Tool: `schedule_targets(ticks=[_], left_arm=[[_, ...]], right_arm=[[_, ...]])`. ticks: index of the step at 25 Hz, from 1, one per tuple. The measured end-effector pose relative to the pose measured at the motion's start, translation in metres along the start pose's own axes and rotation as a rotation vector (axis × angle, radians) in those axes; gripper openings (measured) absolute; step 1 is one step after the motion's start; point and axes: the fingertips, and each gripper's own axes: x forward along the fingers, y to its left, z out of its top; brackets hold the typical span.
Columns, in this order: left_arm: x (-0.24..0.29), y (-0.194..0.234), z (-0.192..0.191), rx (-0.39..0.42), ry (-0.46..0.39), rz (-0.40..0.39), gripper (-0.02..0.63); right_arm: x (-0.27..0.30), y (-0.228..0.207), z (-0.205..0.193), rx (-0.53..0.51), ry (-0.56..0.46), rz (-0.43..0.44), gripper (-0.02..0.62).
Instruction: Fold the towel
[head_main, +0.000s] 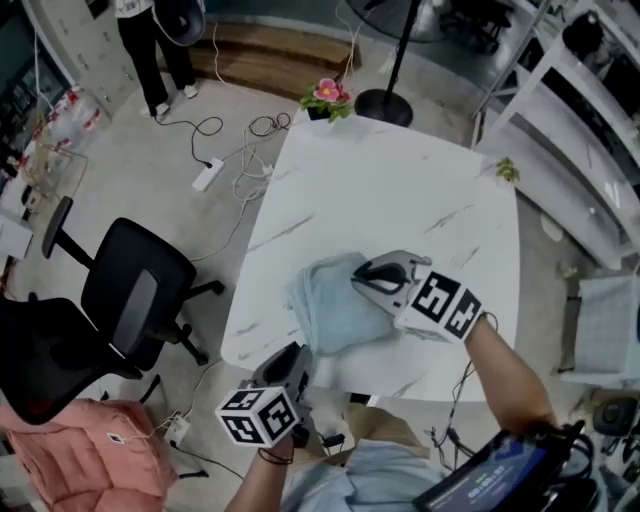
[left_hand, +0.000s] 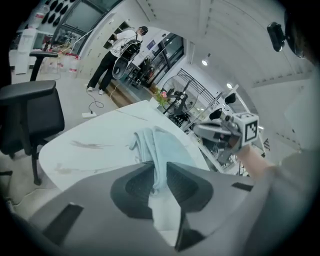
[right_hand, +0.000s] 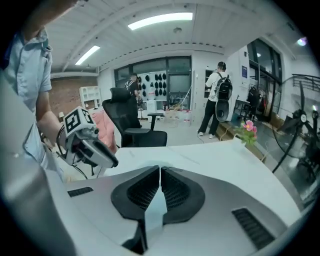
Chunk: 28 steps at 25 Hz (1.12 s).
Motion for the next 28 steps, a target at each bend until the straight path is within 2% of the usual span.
schedule_targets(ticks=[5,8,11,14,18,20,23,28], left_arm=[[0.002,-0.027,0.019,0.101,-0.028,-0.015,0.049],[-0.002,-0.058,0.038,0.211,-0.062,-0.022,0.043],[-0.017,-0.105,0.083,0.391,-0.167,-0.041,0.038],[-0.036,-0.165,0.152,0.572,-0.327,-0.099,0.037],[-0.071,-0.232,0.213,0.731,-0.517,-0.128,0.037],[-0.083,-0.255,0.222,0.766,-0.564,-0.157,0.037],[-0.094,-0.276,0.218,0.775,-0.585,-0.210,0.037],[-0.097,-0.285,0.206,0.807,-0.600,-0.224,0.032]], right_arm=[[-0.020,0.039,-0.073,0.372,-0.067,-0.100,0.017],[-0.046,0.039,-0.062,0.473,-0.163,-0.225,0.017],[-0.095,0.023,-0.006,0.423,-0.294,-0.386,0.017],[-0.152,0.006,0.064,0.310,-0.450,-0.552,0.017],[-0.213,0.010,0.124,0.190,-0.590,-0.715,0.017],[-0.234,0.017,0.137,0.150,-0.628,-0.782,0.015],[-0.252,0.027,0.144,0.097,-0.651,-0.857,0.015],[-0.260,0.035,0.137,0.104,-0.652,-0.908,0.015]])
